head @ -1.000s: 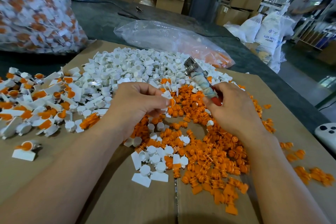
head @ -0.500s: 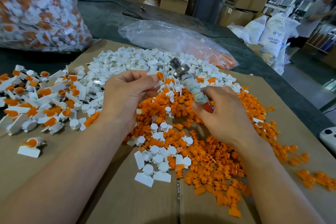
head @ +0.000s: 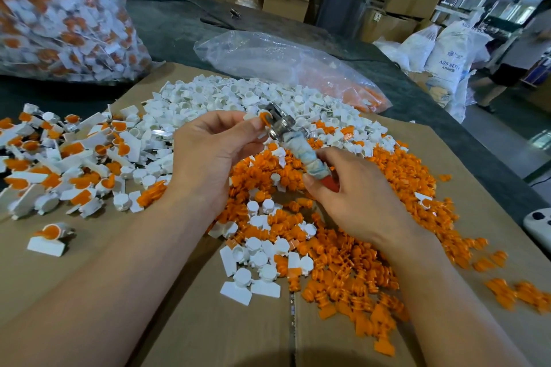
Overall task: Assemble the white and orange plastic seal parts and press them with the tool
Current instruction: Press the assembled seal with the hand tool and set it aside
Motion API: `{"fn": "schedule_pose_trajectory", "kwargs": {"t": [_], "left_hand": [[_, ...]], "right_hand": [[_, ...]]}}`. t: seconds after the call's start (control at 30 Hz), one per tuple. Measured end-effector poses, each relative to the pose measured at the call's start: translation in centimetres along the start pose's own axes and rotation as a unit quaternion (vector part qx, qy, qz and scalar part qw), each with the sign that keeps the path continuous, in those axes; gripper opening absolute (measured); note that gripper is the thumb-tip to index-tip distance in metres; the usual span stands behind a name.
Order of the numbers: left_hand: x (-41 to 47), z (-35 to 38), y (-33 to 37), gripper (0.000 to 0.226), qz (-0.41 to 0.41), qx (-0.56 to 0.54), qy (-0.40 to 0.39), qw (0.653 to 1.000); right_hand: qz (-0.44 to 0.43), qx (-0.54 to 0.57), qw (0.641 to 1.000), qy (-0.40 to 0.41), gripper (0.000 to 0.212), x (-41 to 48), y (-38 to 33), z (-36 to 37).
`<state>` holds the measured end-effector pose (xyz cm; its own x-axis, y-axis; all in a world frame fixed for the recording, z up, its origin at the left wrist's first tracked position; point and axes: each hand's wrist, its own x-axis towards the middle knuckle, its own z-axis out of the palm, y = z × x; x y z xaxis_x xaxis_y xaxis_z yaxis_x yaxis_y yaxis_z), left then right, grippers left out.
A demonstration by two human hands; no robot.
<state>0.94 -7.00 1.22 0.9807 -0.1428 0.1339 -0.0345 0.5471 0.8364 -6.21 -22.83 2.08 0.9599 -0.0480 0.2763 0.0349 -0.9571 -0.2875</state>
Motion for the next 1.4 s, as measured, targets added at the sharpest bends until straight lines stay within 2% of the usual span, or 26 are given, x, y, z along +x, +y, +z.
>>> {"fn": "schedule_pose_trajectory", "kwargs": {"t": [0.4, 0.6, 0.93, 1.1, 1.27, 1.4], "left_hand": [[0.1, -0.2, -0.3, 0.005, 0.01, 0.001, -0.017, 1.0], [0.0, -0.2, -0.1, 0.016, 0.0, 0.023, -0.017, 1.0], [-0.2, -0.3, 0.1, 0.012, -0.011, 0.026, -0.017, 0.999], [-0.2, -0.4, 0.0, 0.011, -0.012, 0.029, -0.01, 0.999], [-0.2, -0.3, -0.1, 0.017, -0.005, 0.037, 0.003, 0.999], [-0.1, -0.3, -0.1, 0.02, -0.001, 0.039, 0.013, 0.999]], "right_hand": [[-0.033, -0.02, 0.999, 0.018, 0.035, -0.3, -0.3, -0.3], [-0.028, 0.01, 0.999, -0.031, 0.013, -0.3, -0.4, -0.4], [-0.024, 0.064, 0.997, -0.044, 0.012, -0.3, -0.4, -0.1], [-0.017, 0.095, 0.994, -0.041, 0.025, -0.3, -0.5, 0.2], [-0.01, 0.099, 0.994, -0.045, 0.013, -0.2, -0.7, 0.5], [-0.018, 0.086, 0.996, -0.033, 0.013, -0.2, -0.9, 0.7]]}}
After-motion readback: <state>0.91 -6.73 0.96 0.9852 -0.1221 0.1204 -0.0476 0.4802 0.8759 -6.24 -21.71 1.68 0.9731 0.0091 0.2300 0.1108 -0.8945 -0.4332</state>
